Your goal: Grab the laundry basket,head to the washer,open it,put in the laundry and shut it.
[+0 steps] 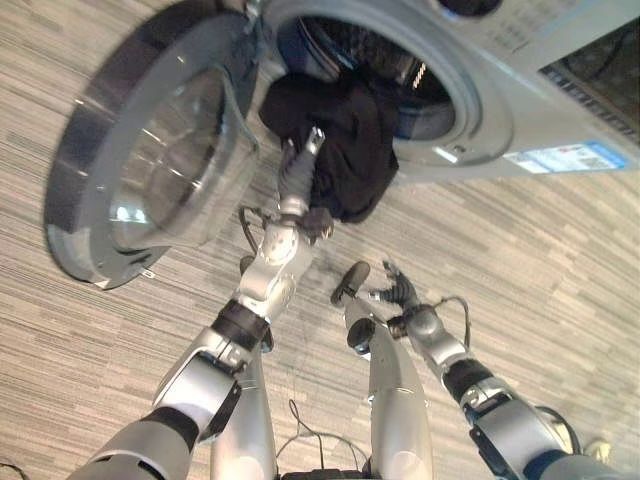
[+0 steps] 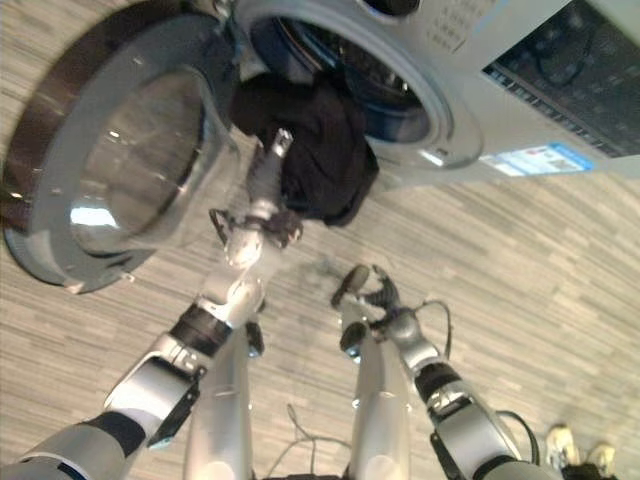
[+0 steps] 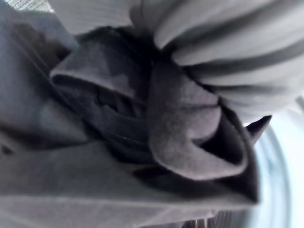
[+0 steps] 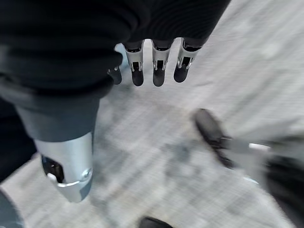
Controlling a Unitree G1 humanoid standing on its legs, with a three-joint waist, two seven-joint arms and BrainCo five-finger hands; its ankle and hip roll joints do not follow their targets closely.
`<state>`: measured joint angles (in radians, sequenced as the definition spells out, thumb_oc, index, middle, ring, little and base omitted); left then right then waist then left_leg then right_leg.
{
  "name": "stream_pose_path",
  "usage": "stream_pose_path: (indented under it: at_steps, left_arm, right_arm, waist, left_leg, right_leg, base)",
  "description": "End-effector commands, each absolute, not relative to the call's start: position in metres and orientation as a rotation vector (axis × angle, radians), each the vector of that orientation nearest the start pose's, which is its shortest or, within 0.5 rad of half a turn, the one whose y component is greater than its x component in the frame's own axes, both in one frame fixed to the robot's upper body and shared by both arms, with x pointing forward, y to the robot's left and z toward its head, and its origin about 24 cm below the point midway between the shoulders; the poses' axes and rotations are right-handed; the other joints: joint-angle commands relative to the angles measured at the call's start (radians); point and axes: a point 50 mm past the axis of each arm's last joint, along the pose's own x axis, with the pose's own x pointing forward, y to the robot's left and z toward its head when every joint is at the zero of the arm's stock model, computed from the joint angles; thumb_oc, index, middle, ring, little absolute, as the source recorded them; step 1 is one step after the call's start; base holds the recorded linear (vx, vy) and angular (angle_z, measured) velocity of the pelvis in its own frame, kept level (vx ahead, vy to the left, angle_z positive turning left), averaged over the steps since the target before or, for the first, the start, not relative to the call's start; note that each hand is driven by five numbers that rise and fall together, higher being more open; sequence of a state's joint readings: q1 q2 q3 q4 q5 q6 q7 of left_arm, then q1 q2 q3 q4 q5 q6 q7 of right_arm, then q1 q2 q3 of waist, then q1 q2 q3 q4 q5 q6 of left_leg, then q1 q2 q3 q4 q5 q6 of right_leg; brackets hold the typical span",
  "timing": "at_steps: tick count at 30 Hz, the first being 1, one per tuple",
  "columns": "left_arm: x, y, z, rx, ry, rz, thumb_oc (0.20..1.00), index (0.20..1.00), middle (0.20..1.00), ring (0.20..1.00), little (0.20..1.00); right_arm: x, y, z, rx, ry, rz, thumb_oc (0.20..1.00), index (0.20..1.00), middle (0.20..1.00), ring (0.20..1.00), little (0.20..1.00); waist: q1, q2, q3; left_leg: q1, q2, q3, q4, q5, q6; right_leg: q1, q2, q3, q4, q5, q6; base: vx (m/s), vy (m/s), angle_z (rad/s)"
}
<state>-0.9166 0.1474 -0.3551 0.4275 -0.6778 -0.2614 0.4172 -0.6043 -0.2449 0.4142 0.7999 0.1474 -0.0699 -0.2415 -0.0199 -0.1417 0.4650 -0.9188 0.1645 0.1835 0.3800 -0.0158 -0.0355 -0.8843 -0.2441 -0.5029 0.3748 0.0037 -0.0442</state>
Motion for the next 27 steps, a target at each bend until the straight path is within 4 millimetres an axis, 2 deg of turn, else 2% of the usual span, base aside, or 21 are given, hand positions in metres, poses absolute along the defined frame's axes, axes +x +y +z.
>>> stream_pose_path:
  at_steps: [1,3,6,8,10,12,16,17,18,19,21,22,24,26,27]
  left_arm:
    - [0.352,0.041,0.276,-0.522,-0.659,-0.126,0.2,0.2,0.2,0.2,0.2]
    - [0.352,0.041,0.286,-0.546,-0.682,-0.117,0.2,0.2,0.2,0.2,0.2]
    - [0.349,0.04,0.317,-0.663,-0.738,-0.077,0.2,0.2,0.2,0.2,0.2]
    - [0.348,0.039,0.326,-0.685,-0.752,-0.073,0.2,0.2,0.2,0.2,0.2]
    - [0.342,0.038,0.348,-0.727,-0.804,-0.071,0.2,0.2,0.2,0.2,0.2]
    - [0.341,0.038,0.355,-0.731,-0.816,-0.067,0.2,0.2,0.2,0.2,0.2]
    - [0.334,0.037,0.382,-0.779,-0.863,-0.074,0.2,0.2,0.2,0.2,0.2]
    - [0.33,0.034,0.389,-0.81,-0.874,-0.093,0.2,0.2,0.2,0.2,0.2]
    - [0.318,0.03,0.406,-0.906,-0.909,-0.142,0.2,0.2,0.2,0.2,0.2]
    - [0.318,0.03,0.406,-0.908,-0.909,-0.143,0.2,0.2,0.2,0.2,0.2]
    - [0.306,0.028,0.416,-1.021,-0.93,-0.202,0.2,0.2,0.2,0.2,0.2]
    - [0.291,0.022,0.426,-1.112,-0.952,-0.274,0.2,0.2,0.2,0.2,0.2]
    - [0.284,0.016,0.433,-1.137,-0.962,-0.309,0.2,0.2,0.2,0.2,0.2]
    - [0.263,0.017,0.46,-1.154,-1.052,-0.37,0.2,0.2,0.2,0.2,0.2]
    - [0.262,0.018,0.462,-1.155,-1.057,-0.369,0.2,0.2,0.2,0.2,0.2]
  right_arm:
    - [0.343,-0.152,0.04,-0.359,0.064,-0.01,1.0,1.0,1.0,1.0,1.0]
    - [0.344,-0.152,0.046,-0.352,0.037,-0.015,1.0,1.0,1.0,1.0,1.0]
    - [0.342,-0.154,0.055,-0.298,-0.021,-0.063,1.0,1.0,1.0,1.0,1.0]
    - [0.342,-0.155,0.057,-0.275,-0.031,-0.078,1.0,1.0,1.0,1.0,1.0]
    - [0.339,-0.157,0.061,-0.241,-0.057,-0.101,1.0,1.0,1.0,1.0,1.0]
    - [0.338,-0.157,0.062,-0.231,-0.065,-0.105,1.0,1.0,1.0,1.0,1.0]
    - [0.336,-0.165,0.068,-0.218,-0.098,-0.135,1.0,1.0,1.0,1.0,1.0]
    - [0.335,-0.166,0.07,-0.219,-0.109,-0.141,1.0,1.0,1.0,1.0,1.0]
    - [0.333,-0.169,0.071,-0.21,-0.114,-0.163,1.0,1.0,1.0,1.0,1.0]
    - [0.333,-0.17,0.071,-0.21,-0.114,-0.164,1.0,1.0,1.0,1.0,1.0]
    - [0.332,-0.172,0.066,-0.211,-0.089,-0.183,1.0,1.0,1.0,1.0,1.0]
    - [0.33,-0.172,0.063,-0.198,-0.076,-0.187,1.0,1.0,1.0,1.0,1.0]
    - [0.331,-0.172,0.063,-0.193,-0.074,-0.191,1.0,1.0,1.0,1.0,1.0]
    - [0.329,-0.173,0.066,-0.195,-0.093,-0.186,1.0,1.0,1.0,1.0,1.0]
    - [0.33,-0.173,0.068,-0.196,-0.098,-0.184,1.0,1.0,1.0,1.0,1.0]
  waist:
    - [-0.012,0.011,-0.05]
    - [-0.022,0.012,-0.057]
    - [-0.057,0.007,-0.073]
    - [-0.066,0.009,-0.079]
    - [-0.094,0.001,-0.091]
    - [-0.102,0.001,-0.099]
    - [-0.134,-0.005,-0.115]
    - [-0.142,-0.007,-0.116]
    - [-0.158,-0.005,-0.118]
    - [-0.158,-0.004,-0.119]
    - [-0.162,0.0,-0.122]
    - [-0.169,-0.002,-0.126]
    - [-0.172,-0.005,-0.129]
    - [-0.192,-0.016,-0.144]
    - [-0.193,-0.016,-0.142]
  left_leg:
    - [-0.074,-0.038,0.01,-0.134,0.068,0.002]
    - [-0.09,-0.038,0.007,-0.144,0.076,-0.001]
    - [-0.127,-0.033,0.002,-0.183,0.096,-0.017]
    - [-0.145,-0.028,-0.002,-0.192,0.106,-0.022]
    - [-0.171,-0.011,-0.007,-0.209,0.115,-0.037]
    - [-0.182,-0.007,-0.009,-0.212,0.117,-0.041]
    - [-0.224,0.013,-0.018,-0.193,0.115,-0.051]
    - [-0.229,0.017,-0.019,-0.19,0.114,-0.054]
    - [-0.247,0.029,-0.023,-0.182,0.11,-0.059]
    - [-0.25,0.029,-0.023,-0.182,0.11,-0.059]
    - [-0.258,0.034,-0.026,-0.178,0.107,-0.062]
    - [-0.261,0.045,-0.022,-0.177,0.108,-0.067]
    - [-0.264,0.05,-0.021,-0.176,0.108,-0.071]
    - [-0.27,0.062,-0.019,-0.167,0.104,-0.076]
    - [-0.273,0.064,-0.017,-0.164,0.103,-0.076]
  right_leg:
    - [0.009,-0.016,0.011,0.081,-0.177,0.095]
    - [-0.007,-0.012,0.011,0.075,-0.175,0.096]
    - [-0.051,0.007,0.012,0.041,-0.165,0.105]
    - [-0.066,0.012,0.008,0.03,-0.162,0.105]
    - [-0.085,0.028,0.001,0.001,-0.155,0.109]
    - [-0.092,0.037,0.001,-0.014,-0.149,0.109]
    - [-0.119,0.061,0.009,-0.041,-0.132,0.113]
    - [-0.121,0.064,0.009,-0.044,-0.131,0.114]
    - [-0.13,0.076,0.006,-0.065,-0.129,0.113]
    - [-0.131,0.077,0.005,-0.066,-0.128,0.112]
    - [-0.139,0.088,0.007,-0.075,-0.125,0.111]
    - [-0.141,0.096,0.006,-0.086,-0.122,0.111]
    - [-0.143,0.104,0.009,-0.096,-0.118,0.11]
    - [-0.146,0.12,0.018,-0.113,-0.101,0.118]
    - [-0.148,0.122,0.02,-0.117,-0.098,0.118]
  base:
    - [0.01,-0.058,0.03]
    - [0.01,-0.03,0.06]
    - [0.03,-0.061,0.01]
    - [0.04,-0.079,0.0]
    - [0.05,-0.132,0.0]
    - [0.02,-0.057,0.02]
    - [0.03,-0.077,-0.05]
    - [0.07,-0.17,-0.03]
    - [0.06,-0.14,-0.03]
    - [0.07,-0.125,-0.03]
    - [0.05,-0.08,-0.06]
    - [0.04,-0.085,-0.07]
    - [0.03,-0.063,-0.03]
    - [0.02,-0.041,-0.03]
    - [0.02,-0.04,-0.05]
